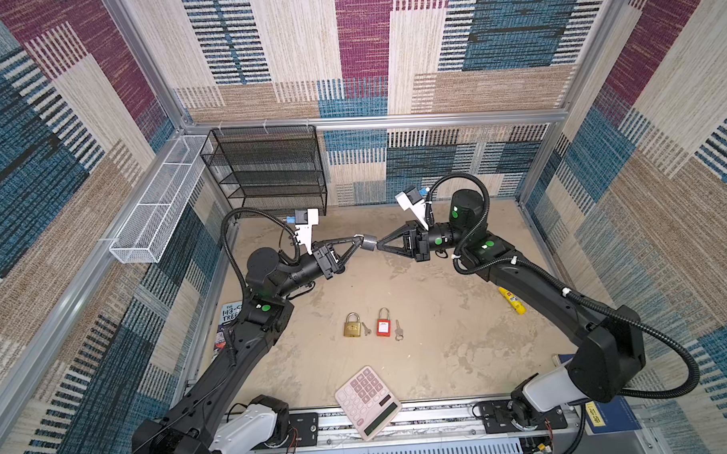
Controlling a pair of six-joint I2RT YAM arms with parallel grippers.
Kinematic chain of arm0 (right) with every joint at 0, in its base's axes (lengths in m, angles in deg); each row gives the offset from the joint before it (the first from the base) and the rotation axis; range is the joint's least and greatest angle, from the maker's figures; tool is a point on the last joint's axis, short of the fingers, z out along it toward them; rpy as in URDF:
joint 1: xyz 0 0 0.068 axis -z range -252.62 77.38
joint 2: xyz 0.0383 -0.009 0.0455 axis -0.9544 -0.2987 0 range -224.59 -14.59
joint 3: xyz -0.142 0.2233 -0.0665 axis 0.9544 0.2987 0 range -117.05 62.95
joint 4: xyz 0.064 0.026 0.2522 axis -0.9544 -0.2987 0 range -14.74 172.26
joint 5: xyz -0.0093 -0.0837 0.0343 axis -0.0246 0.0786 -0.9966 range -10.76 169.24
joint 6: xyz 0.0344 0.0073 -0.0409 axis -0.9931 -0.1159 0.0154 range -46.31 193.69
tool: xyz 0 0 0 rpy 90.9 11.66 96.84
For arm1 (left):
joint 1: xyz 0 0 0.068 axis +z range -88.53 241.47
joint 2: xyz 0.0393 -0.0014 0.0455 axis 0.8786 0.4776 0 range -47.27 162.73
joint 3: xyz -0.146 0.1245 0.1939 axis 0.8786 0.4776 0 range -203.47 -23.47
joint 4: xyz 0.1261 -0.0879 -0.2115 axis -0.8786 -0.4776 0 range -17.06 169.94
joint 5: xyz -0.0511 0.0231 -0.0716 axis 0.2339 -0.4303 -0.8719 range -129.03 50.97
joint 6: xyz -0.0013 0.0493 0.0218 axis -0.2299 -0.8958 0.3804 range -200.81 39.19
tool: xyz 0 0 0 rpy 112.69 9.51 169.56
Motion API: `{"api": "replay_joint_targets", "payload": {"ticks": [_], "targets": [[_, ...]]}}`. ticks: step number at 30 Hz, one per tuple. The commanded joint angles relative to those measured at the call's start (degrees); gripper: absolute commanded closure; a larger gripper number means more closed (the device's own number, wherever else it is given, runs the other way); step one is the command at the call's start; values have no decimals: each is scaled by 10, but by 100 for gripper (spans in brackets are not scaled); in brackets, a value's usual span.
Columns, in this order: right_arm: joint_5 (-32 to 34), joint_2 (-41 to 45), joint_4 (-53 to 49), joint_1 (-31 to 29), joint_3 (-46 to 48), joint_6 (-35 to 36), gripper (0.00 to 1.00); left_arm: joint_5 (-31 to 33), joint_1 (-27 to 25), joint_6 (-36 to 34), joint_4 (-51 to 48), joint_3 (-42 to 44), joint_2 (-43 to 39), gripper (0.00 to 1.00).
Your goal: Lock with the key
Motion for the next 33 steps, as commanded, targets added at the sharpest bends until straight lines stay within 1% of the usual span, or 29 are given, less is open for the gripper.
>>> {"api": "replay_joint_targets", "payload": {"ticks": [1, 8, 9, 14, 18, 20, 22, 23, 24, 26, 27, 29, 33], "targets": [[4, 7, 14, 2, 3, -8, 100, 7, 4, -2, 31, 2, -6, 100], [4, 17, 12, 12, 16, -5, 100, 7, 12, 13, 39, 5, -6, 100], [4, 18, 12, 13, 17, -5, 100, 7, 13, 14, 60, 5, -6, 100], [3, 24, 8, 20, 27, 0, 100, 5, 17, 16, 61, 4, -6, 100], [6, 32, 5, 33, 38, 4, 100, -8, 20, 13, 52, -4, -2, 100], [12, 41, 8, 44, 47, 4, 100, -18, 20, 0, 17, -11, 1, 100], [24, 52, 9, 58, 58, 2, 100, -27, 20, -24, -25, -22, 5, 100], [34, 58, 9, 67, 65, 0, 100, -27, 20, -49, -63, -30, 8, 100], [44, 64, 10, 75, 72, -1, 100, -22, 17, -83, -118, -44, 11, 100], [66, 76, 16, 93, 89, -7, 100, -5, 3, -172, -252, -75, 26, 100], [74, 80, 20, 100, 97, -11, 100, 2, -4, -200, -289, -84, 35, 100], [85, 90, 34, 115, 114, -23, 100, 10, -21, -237, -334, -90, 59, 100], [87, 102, 51, 138, 130, -38, 100, 27, -65, -290, -380, -90, 114, 100]]}}
